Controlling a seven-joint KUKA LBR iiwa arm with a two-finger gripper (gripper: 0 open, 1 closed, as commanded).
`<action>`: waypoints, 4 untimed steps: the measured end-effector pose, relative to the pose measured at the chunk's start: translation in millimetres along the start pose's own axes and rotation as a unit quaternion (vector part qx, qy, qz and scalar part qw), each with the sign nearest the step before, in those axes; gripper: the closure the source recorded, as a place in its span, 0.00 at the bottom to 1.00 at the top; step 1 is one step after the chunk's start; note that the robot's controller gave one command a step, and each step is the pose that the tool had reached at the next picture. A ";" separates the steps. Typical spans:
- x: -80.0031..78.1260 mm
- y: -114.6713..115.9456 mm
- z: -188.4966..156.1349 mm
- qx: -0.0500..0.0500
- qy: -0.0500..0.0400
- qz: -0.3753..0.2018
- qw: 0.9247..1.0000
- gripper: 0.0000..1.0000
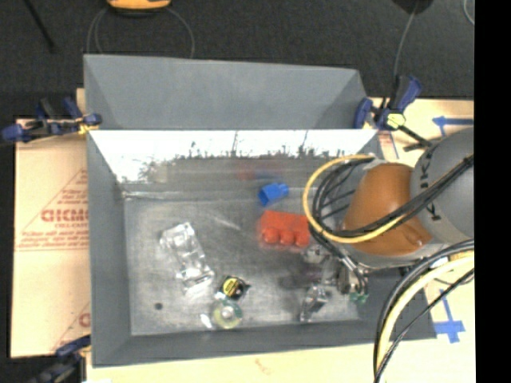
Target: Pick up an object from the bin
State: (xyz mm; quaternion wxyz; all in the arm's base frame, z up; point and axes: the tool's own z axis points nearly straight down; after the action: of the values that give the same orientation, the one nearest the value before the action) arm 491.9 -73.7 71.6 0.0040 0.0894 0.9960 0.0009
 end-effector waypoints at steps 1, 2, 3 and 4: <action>-1.9 0.5 -2.0 0.000 0.001 -0.002 1.000 0.00; -3.5 0.5 -3.3 0.001 0.000 -0.004 1.000 0.00; -5.1 0.2 -4.2 0.001 -0.001 -0.005 1.000 0.00; -6.6 -0.2 -4.9 0.001 -0.001 -0.006 1.000 0.00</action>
Offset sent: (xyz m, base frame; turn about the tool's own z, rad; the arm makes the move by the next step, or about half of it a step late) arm 0.0000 0.0000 0.0000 0.0000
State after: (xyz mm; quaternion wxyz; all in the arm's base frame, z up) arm 498.3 -75.1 76.6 0.0049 0.0839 0.9965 -0.0006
